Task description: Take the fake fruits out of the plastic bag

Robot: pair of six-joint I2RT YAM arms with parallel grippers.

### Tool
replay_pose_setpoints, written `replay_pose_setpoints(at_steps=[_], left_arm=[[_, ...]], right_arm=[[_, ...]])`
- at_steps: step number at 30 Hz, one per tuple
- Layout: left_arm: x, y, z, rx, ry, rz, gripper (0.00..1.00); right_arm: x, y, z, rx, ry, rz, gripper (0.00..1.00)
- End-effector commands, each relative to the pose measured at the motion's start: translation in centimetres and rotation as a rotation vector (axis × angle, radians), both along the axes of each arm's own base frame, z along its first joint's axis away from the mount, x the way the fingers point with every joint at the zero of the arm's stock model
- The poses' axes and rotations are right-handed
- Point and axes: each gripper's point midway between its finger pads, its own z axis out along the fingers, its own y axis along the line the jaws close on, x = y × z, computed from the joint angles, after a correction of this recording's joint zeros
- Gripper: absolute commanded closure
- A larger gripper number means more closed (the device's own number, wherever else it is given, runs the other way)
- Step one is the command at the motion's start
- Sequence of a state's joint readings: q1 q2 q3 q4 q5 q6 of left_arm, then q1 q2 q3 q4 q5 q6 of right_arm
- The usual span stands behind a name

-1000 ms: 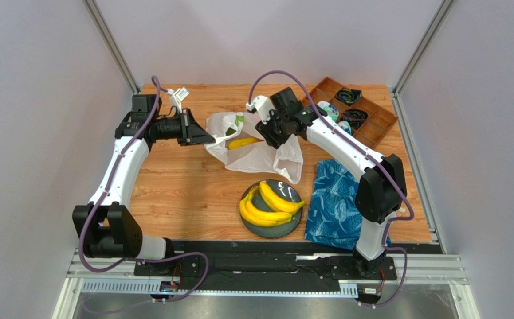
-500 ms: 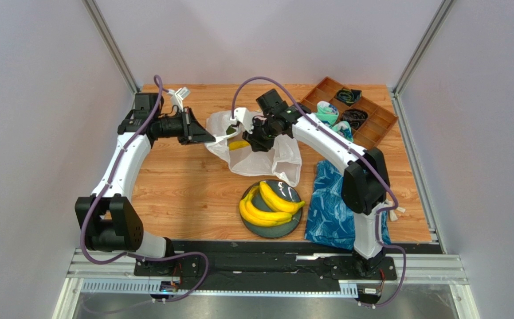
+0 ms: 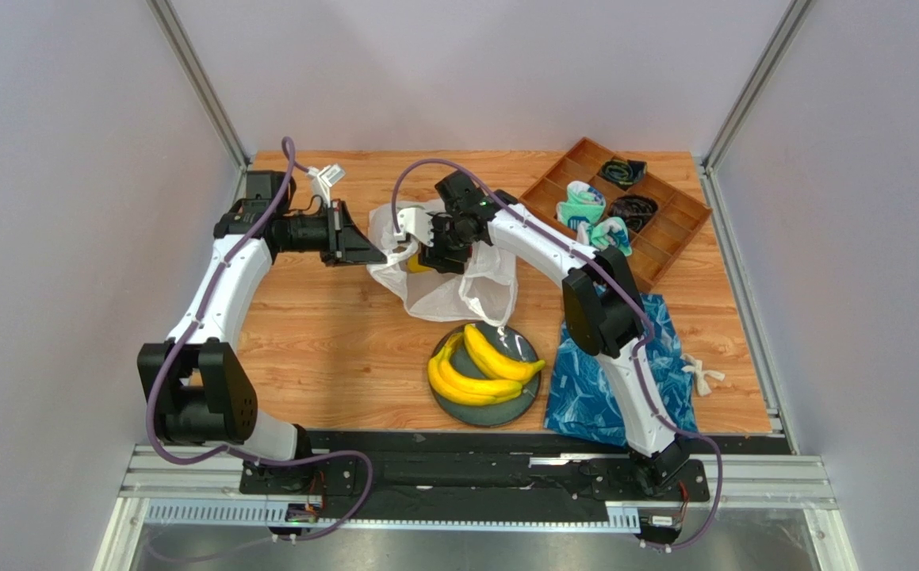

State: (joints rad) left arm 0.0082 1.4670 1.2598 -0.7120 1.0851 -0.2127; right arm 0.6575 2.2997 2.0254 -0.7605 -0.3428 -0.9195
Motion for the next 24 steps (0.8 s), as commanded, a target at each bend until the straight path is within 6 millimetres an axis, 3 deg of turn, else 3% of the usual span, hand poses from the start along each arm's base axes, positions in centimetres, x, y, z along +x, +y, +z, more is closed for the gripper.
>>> replay_pose_setpoints(at_steps=[1, 4, 5, 7, 9, 15, 17, 20, 22, 23, 24], left_arm=[[-0.3, -0.1, 0.3, -0.020, -0.034, -0.041, 1.00], [-0.3, -0.3, 0.4, -0.021, -0.037, -0.047, 1.00], [-0.4, -0.3, 0.6, -0.022, -0.043, -0.050, 1.00], [-0.5, -0.4, 0.6, -0.024, -0.041, -0.051, 1.00], [-0.6, -0.4, 0.7, -0.024, -0.042, -0.053, 1.00], [-0.6, -0.3, 0.6, -0.020, -0.047, -0.052, 1.00], [-0.5, -0.4, 0.5, -0.018, -0.049, -0.051, 1.00], [-0.4, -0.4, 0.5, -0.025, -0.046, -0.049, 1.00], [-0.3, -0.5, 0.5, -0.031, -0.043, -0.046, 1.00], [0.0, -0.5, 0.6, -0.037, -0.045, -0.042, 1.00], [0.1, -0.5, 0.8, -0.039, -0.047, -0.039, 1.00]], right_arm=[[2.5, 2.1, 2.3, 0.085, -0.113, 0.041, 0.35], [3.0, 2.4, 1.0, 0.076, -0.098, 0.030, 0.29], [3.6, 2.8, 1.7, 0.084, -0.116, 0.028, 0.28], [3.5, 2.4, -1.0, 0.028, -0.064, 0.027, 0.28], [4.3, 2.7, -1.8, 0.008, -0.065, 0.030, 0.30], [3.2, 2.1, -3.5, -0.043, -0.046, 0.109, 0.36], [2.8, 1.9, -3.9, -0.052, -0.035, 0.119, 0.45], [2.8, 1.9, -2.8, -0.041, -0.049, 0.130, 0.67], [2.5, 1.9, -2.0, -0.026, -0.053, 0.132, 0.73], [2.3, 2.2, 0.4, 0.009, -0.080, 0.138, 0.76], [2.0, 2.2, 1.3, 0.026, -0.084, 0.140, 0.76]])
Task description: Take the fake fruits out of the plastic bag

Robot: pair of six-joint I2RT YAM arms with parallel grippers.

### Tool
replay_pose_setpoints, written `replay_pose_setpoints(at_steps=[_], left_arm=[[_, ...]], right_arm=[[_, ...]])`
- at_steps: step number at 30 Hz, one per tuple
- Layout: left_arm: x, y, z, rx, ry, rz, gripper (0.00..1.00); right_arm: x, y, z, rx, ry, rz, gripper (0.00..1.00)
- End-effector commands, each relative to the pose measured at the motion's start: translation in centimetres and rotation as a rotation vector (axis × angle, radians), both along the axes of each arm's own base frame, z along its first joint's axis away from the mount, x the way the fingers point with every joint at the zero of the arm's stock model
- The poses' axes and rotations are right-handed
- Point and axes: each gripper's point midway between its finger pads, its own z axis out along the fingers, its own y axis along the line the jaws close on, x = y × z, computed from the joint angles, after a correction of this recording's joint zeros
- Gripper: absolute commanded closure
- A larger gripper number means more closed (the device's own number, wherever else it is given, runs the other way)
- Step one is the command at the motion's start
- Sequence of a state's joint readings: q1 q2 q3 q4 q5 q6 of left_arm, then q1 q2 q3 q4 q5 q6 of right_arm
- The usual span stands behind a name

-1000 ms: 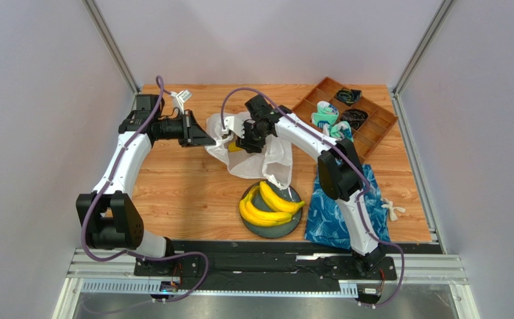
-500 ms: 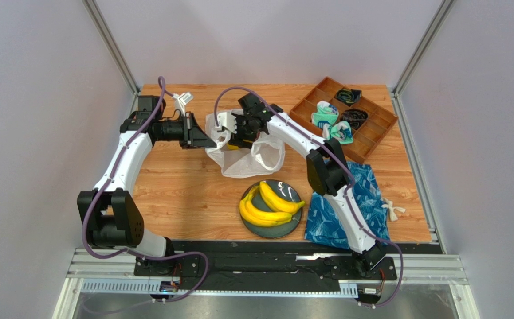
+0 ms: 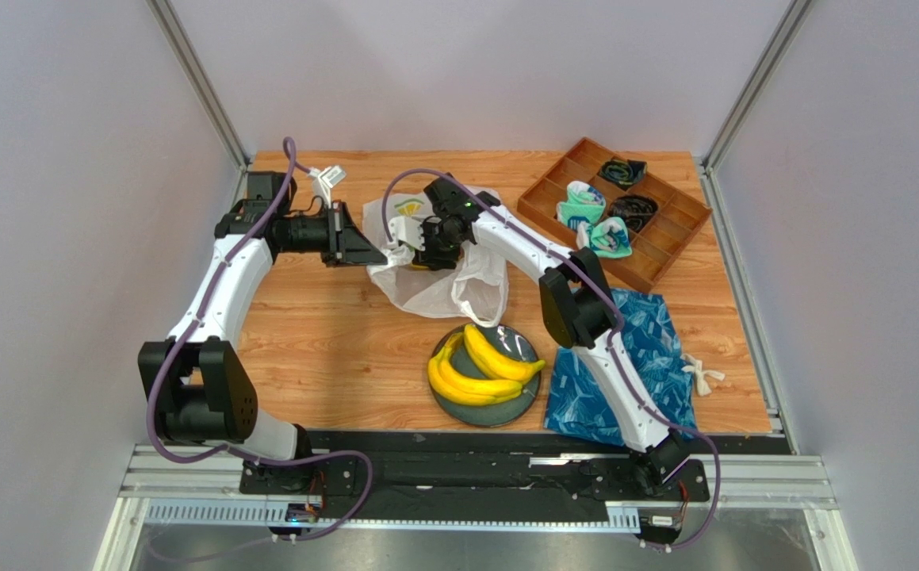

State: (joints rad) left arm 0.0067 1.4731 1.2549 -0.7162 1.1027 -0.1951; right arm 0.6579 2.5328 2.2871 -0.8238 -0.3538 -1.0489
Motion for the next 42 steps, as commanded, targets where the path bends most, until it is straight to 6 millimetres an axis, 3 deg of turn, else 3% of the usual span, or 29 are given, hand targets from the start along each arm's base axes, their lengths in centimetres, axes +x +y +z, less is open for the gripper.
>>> replay_pose_setpoints(at_steps=[1, 3, 5, 6, 10, 13, 20, 22, 23, 25, 26, 28, 33, 42], left_arm=[[0.8, -0.4, 1.2, -0.031, -0.053, -0.017, 1.00], [1.6, -0.3, 1.6, -0.029, -0.063, -0.005, 1.00], [2.7, -0.3, 2.2, -0.025, -0.082, 0.007, 1.00], [3.2, -0.2, 2.6, -0.024, -0.092, 0.014, 1.00], [5.4, -0.1, 3.6, -0.015, -0.112, 0.039, 1.00], [6.5, 0.3, 4.1, 0.015, -0.133, 0.072, 1.00], [7.2, 0.4, 4.8, 0.031, -0.152, 0.100, 1.00], [7.2, 0.4, 4.8, 0.025, -0.143, 0.102, 1.00], [7.1, 0.3, 5.0, 0.021, -0.147, 0.097, 1.00], [6.9, 0.3, 5.1, 0.019, -0.147, 0.095, 1.00], [6.9, 0.3, 5.0, 0.020, -0.147, 0.095, 1.00], [6.8, 0.3, 5.1, 0.016, -0.148, 0.099, 1.00], [6.5, 0.2, 5.5, 0.004, -0.148, 0.096, 1.00], [5.0, 0.3, 5.9, 0.014, -0.175, 0.098, 1.00]], right_arm=[[-1.3, 0.1, 6.9, 0.092, -0.049, 0.035, 0.76], [-2.9, -0.2, 10.2, 0.141, -0.045, 0.046, 0.77], [-4.6, -0.7, 11.6, 0.162, 0.000, 0.040, 0.77], [-5.4, -1.1, 13.9, 0.188, -0.015, 0.039, 0.77], [-8.3, -2.5, 16.2, 0.202, 0.052, 0.013, 0.76], [-10.2, -3.3, 16.8, 0.206, 0.117, -0.022, 0.75], [-14.9, -6.3, 19.0, 0.212, 0.239, -0.156, 0.76], [-17.5, -8.5, 17.4, 0.144, 0.308, -0.168, 0.77], [-18.9, -9.6, 17.9, 0.137, 0.305, -0.167, 0.78], [-20.2, -11.5, 17.3, 0.100, 0.307, -0.179, 0.78], [-21.1, -12.7, 15.8, 0.057, 0.327, -0.180, 0.78], [-22.1, -14.4, 14.8, -0.004, 0.327, -0.168, 0.79], [-21.1, -16.6, 10.2, -0.123, 0.382, -0.313, 0.80], [-19.7, -16.7, 4.5, -0.200, 0.608, -0.495, 0.80]])
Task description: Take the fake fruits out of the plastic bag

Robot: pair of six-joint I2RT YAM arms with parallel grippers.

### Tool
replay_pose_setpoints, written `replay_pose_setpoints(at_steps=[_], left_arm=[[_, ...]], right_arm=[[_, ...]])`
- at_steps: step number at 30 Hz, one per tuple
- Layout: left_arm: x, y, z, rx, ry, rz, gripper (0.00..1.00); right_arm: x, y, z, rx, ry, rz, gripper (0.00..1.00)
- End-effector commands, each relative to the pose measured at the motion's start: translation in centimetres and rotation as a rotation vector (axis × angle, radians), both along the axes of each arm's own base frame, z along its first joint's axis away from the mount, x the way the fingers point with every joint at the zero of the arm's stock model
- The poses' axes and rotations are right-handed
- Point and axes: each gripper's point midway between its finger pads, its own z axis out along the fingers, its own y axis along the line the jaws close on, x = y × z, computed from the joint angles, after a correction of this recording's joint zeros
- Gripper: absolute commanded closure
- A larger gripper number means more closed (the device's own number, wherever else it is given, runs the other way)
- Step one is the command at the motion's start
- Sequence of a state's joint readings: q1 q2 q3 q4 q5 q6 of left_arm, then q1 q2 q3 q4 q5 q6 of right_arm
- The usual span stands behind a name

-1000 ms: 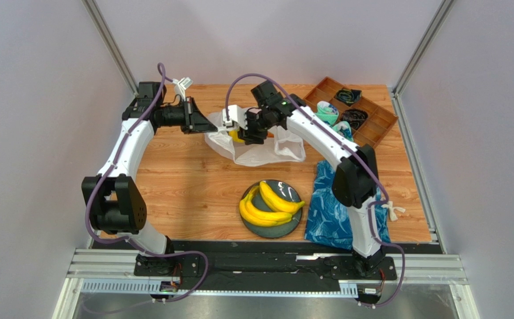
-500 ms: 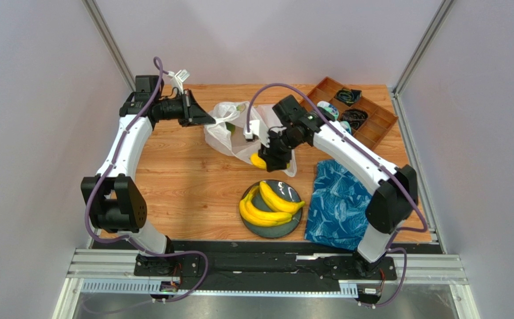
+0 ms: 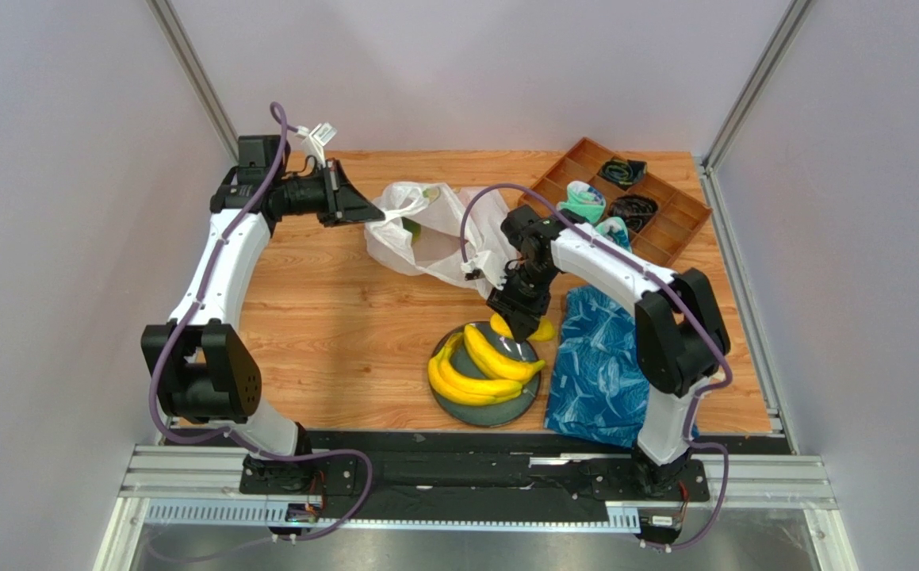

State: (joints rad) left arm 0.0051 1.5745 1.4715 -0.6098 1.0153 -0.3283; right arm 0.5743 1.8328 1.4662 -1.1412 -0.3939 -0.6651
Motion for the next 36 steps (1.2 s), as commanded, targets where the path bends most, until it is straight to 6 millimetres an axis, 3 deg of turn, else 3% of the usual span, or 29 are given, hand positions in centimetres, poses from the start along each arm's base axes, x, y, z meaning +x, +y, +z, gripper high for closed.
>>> replay_pose_setpoints(at_steps=[1, 3, 9, 11, 12, 13, 17, 24, 28, 32, 36], left_arm=[[-1.3, -0.1, 1.9, -0.002, -0.071, -0.008, 1.00], [-1.5, -0.1, 1.8, 0.001, -0.069, -0.007, 1.00], [-1.4, 0.0, 1.5, 0.016, -0.076, -0.007, 1.00], [-1.3, 0.0, 1.6, 0.018, -0.079, -0.007, 1.00], [-1.1, 0.0, 1.5, 0.016, -0.078, -0.009, 1.00], [-1.1, 0.0, 1.6, 0.010, -0.078, -0.013, 1.00], [-0.9, -0.2, 1.8, -0.004, -0.073, -0.025, 1.00], [-0.6, -0.1, 1.1, 0.001, -0.066, -0.032, 1.00], [-0.7, -0.2, 0.9, -0.002, -0.067, -0.042, 1.00], [-0.9, -0.4, 1.1, -0.014, -0.067, -0.056, 1.00], [-1.2, -0.6, 1.8, -0.034, -0.081, -0.070, 1.00]], right_arm=[[0.7, 0.6, -1.0, -0.006, 0.063, -0.097, 0.80], [0.0, 0.7, -1.5, -0.015, 0.126, -0.113, 0.79], [-3.4, 2.2, 0.3, 0.063, 0.300, -0.143, 0.68], [-3.6, 2.1, 0.4, 0.062, 0.320, -0.135, 0.44], [-3.8, 1.8, 0.4, 0.048, 0.332, -0.138, 0.03], [-3.7, 1.6, 0.3, 0.040, 0.336, -0.143, 0.00], [-2.0, 1.0, 2.3, 0.085, 0.294, -0.153, 0.00], [-0.5, 0.5, 11.2, 0.202, 0.065, -0.035, 0.00], [2.3, 2.0, 15.7, 0.306, -0.116, -0.072, 0.00], [6.5, 5.3, 19.0, 0.477, -0.273, -0.118, 0.00], [9.4, 8.3, 18.4, 0.513, -0.343, -0.106, 0.05]])
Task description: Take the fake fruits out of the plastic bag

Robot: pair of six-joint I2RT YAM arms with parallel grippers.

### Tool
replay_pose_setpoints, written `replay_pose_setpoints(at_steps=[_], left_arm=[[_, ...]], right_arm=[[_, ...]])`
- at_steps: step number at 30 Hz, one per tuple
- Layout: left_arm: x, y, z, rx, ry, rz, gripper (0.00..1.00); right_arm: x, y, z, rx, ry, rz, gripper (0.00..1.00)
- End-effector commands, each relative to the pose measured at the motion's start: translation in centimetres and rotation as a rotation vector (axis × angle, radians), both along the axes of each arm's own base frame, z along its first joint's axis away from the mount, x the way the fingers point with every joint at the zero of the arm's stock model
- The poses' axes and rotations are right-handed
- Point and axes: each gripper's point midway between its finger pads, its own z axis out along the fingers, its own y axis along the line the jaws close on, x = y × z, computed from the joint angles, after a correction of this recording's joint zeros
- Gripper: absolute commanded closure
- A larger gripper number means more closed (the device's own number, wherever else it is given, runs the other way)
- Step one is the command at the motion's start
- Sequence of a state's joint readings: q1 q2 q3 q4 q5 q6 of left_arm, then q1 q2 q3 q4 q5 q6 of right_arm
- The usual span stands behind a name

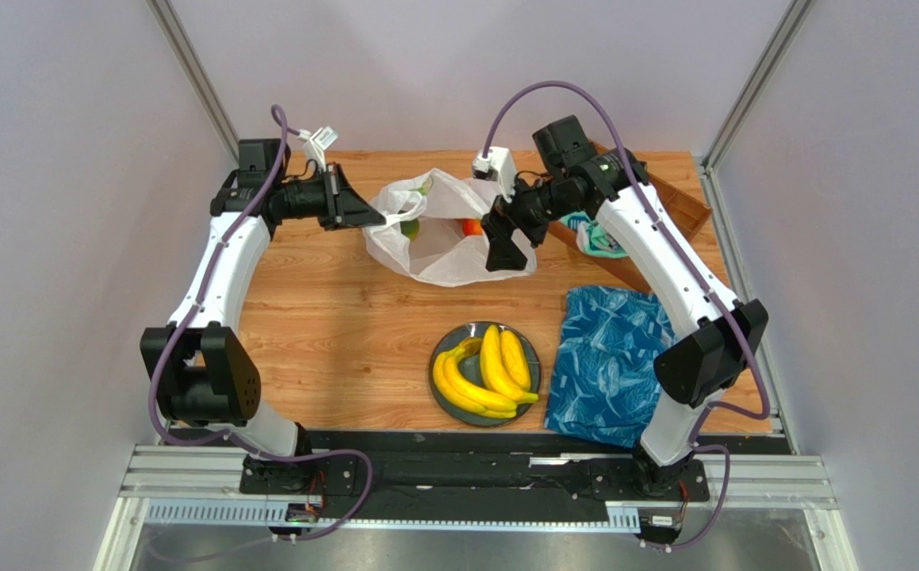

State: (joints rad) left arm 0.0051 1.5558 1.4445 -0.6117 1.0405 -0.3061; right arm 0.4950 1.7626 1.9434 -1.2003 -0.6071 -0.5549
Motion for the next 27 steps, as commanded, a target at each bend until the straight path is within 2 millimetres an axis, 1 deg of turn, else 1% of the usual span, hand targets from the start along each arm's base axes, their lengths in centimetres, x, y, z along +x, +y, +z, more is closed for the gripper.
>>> replay_pose_setpoints(at_steps=[1, 2, 3, 4, 5, 6, 7, 9, 10, 12, 13, 15, 16, 17, 18, 19, 20, 21, 22, 23, 24, 25, 26, 27], left_arm=[[-0.3, -0.5, 2.1, -0.030, -0.077, -0.046, 1.00], [-0.3, -0.4, 2.3, -0.032, -0.081, -0.041, 1.00], [-0.4, -0.5, 2.4, -0.035, -0.083, -0.044, 1.00], [-0.4, -0.5, 2.5, -0.035, -0.083, -0.042, 1.00], [-0.4, -0.4, 2.6, -0.036, -0.084, -0.042, 1.00], [-0.5, -0.5, 2.7, -0.038, -0.085, -0.045, 1.00], [-0.6, -0.5, 2.7, -0.039, -0.082, -0.045, 1.00], [-0.7, -0.5, 2.5, -0.039, -0.076, -0.045, 1.00], [-0.7, -0.5, 2.4, -0.041, -0.069, -0.045, 1.00], [-0.8, -0.6, 2.4, -0.043, -0.066, -0.049, 1.00], [-1.0, -0.6, 2.5, -0.049, -0.068, -0.058, 1.00], [-1.2, -0.8, 2.9, -0.069, -0.076, -0.076, 1.00], [-1.8, -1.1, 3.5, -0.101, -0.081, -0.114, 1.00], [-2.0, -1.2, 3.9, -0.119, -0.082, -0.128, 1.00], [-2.6, -1.5, 4.4, -0.144, -0.086, -0.159, 1.00], [-2.8, -1.5, 4.7, -0.156, -0.090, -0.173, 1.00], [-3.2, -1.6, 5.0, -0.167, -0.096, -0.185, 1.00], [-3.7, -1.7, 5.4, -0.183, -0.098, -0.207, 1.00], [-4.1, -1.8, 5.6, -0.193, -0.098, -0.220, 1.00], [-4.6, -1.8, 5.9, -0.203, -0.102, -0.233, 1.00], [-5.6, -2.6, 6.3, -0.223, -0.102, -0.283, 1.00], [-5.9, -2.7, 6.5, -0.231, -0.103, -0.296, 1.00], [-6.3, -2.7, 6.8, -0.235, -0.115, -0.307, 1.00], [-6.7, -2.7, 7.1, -0.243, -0.122, -0.322, 1.00]], right_arm=[[4.6, 4.5, -0.7, 0.066, -0.085, -0.024, 0.13], [5.4, 5.8, -0.2, 0.084, -0.115, -0.023, 0.17], [6.2, 6.5, -0.4, 0.087, -0.125, -0.034, 0.24], [7.3, 7.1, -2.0, 0.066, -0.112, -0.047, 0.29], [7.8, 7.9, -2.2, 0.074, -0.121, -0.041, 0.33], [8.4, 8.5, -1.5, 0.089, -0.142, -0.036, 0.41], [9.0, 8.9, -2.7, 0.079, -0.135, -0.035, 0.45], [10.0, 9.4, -2.6, 0.087, -0.163, -0.029, 0.47], [10.4, 9.7, -3.8, 0.068, -0.156, -0.031, 0.47], [10.8, 9.6, -4.8, 0.043, -0.162, -0.022, 0.51], [11.0, 9.3, -6.1, 0.016, -0.154, -0.028, 0.51], [11.8, 9.1, -7.3, -0.011, -0.162, -0.053, 0.53], [12.6, 8.6, -8.7, -0.050, -0.167, -0.089, 0.54], [13.5, 8.7, -8.9, -0.053, -0.191, -0.114, 0.55], [14.2, 8.6, -10.1, -0.071, -0.191, -0.136, 0.54], [15.2, 8.3, -10.3, -0.089, -0.211, -0.183, 0.53], [16.1, 8.5, -10.5, -0.088, -0.233, -0.205, 0.53], [16.8, 8.6, -11.9, -0.109, -0.231, -0.225, 0.51], [17.9, 8.2, -12.2, -0.128, -0.252, -0.273, 0.49], [19.0, 8.6, -11.3, -0.114, -0.288, -0.295, 0.47], [19.8, 8.6, -12.7, -0.133, -0.282, -0.306, 0.44], [20.3, 8.5, -12.8, -0.146, -0.295, -0.320, 0.44], [21.0, 8.7, -12.1, -0.139, -0.322, -0.323, 0.43], [21.3, 8.6, -13.1, -0.159, -0.323, -0.327, 0.42]])
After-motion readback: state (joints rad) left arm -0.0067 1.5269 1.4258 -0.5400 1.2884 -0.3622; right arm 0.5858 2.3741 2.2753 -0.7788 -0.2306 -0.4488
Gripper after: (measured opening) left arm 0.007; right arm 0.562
